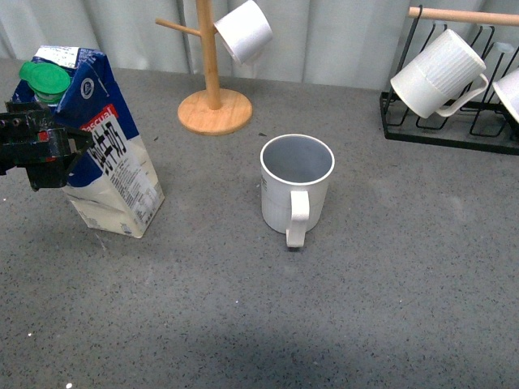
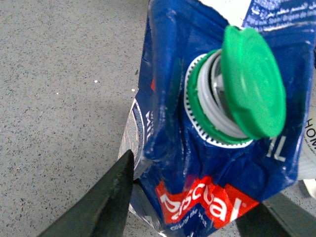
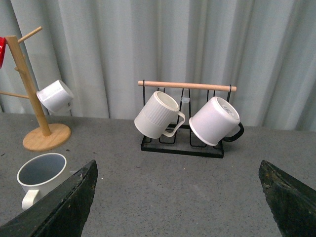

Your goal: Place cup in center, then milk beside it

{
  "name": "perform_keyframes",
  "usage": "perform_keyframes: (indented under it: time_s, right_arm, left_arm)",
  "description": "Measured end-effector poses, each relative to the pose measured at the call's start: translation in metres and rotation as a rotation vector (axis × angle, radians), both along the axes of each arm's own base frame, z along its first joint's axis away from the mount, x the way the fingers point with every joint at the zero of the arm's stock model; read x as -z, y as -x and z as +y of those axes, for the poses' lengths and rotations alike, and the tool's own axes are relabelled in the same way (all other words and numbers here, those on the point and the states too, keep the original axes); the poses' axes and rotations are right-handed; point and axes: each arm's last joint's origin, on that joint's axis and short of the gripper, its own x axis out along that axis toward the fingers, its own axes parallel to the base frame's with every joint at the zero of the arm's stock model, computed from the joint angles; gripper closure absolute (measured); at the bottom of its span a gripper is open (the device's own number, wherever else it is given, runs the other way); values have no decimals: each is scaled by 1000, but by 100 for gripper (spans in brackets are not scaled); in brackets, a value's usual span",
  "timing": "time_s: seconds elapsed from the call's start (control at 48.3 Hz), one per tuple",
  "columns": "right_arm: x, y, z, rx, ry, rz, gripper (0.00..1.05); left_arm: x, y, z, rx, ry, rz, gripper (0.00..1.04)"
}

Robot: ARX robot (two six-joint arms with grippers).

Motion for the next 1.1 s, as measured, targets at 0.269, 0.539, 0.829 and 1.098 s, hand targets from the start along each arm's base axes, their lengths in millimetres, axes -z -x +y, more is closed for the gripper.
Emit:
perform_keyframes:
  time_s: [0.269,0.539,0.829,1.098]
  right_arm:
    - [0,0,0,0,0,0,9]
    - [0,0,0,0,0,0,9]
    - [0,0,0,0,0,0,9]
    - [0,0,0,0,0,0,9]
  left_arm:
    - [-6,1,-13,12,6,-47,99]
    - [-11,5,-53,18,27,-96,101]
    - [0,2,-88,46,46,-91,101]
    - [6,-8,-106,60,54,-86,101]
